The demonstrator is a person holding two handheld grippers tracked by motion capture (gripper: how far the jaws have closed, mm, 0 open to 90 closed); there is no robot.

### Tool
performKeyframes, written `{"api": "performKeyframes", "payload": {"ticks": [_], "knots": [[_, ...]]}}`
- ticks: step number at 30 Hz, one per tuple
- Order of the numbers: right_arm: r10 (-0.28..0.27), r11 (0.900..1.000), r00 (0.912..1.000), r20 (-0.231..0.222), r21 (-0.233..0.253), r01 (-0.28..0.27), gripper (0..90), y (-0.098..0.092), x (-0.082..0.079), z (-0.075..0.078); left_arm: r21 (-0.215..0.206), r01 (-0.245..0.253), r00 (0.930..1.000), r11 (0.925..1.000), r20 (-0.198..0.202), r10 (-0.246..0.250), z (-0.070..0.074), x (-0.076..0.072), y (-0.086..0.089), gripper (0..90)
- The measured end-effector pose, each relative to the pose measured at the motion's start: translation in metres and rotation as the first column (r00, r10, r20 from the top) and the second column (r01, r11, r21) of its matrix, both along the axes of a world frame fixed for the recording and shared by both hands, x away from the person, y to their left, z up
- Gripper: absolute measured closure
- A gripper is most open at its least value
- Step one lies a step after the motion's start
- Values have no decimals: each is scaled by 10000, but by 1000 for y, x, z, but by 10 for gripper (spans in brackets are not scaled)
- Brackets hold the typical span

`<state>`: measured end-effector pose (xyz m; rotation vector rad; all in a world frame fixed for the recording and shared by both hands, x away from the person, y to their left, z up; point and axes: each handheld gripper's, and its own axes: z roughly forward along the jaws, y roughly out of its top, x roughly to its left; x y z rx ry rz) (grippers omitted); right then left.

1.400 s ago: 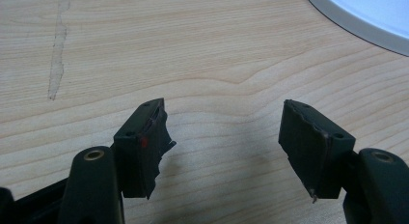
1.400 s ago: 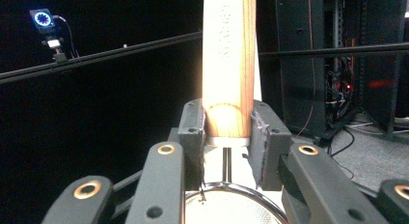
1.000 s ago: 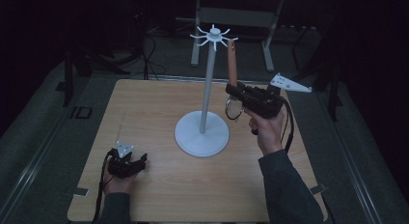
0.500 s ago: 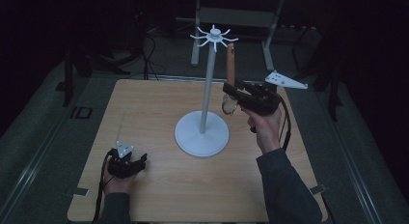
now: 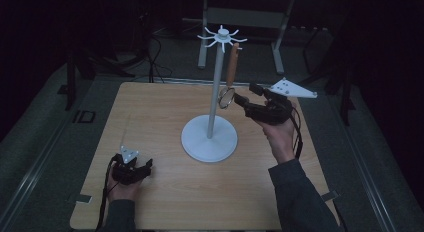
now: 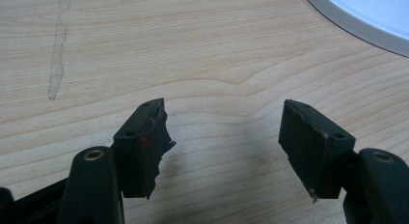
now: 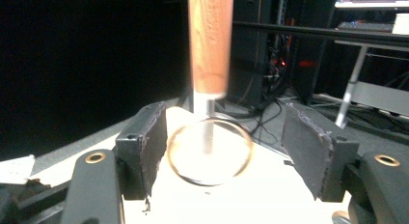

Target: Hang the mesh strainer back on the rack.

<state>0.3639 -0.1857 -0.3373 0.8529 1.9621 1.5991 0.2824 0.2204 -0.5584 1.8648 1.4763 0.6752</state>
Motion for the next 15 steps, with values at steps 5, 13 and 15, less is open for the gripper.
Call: {"api": "performKeyframes", "payload": {"ticks": [5,13,15], "knots": [[-275,9979,9995,-172,-588,264,328,-3,1,-7,3,-9,10000,10000,23,9,0,0,0,343],[-889,9660,9937,-678,-2492,694,331,-16,4,-32,8,-30,10000,10000,57,30,0,0,0,344],[-980,9426,9902,-997,-3285,602,334,-21,4,-51,21,-19,10000,10000,70,19,0,0,0,343]]}}
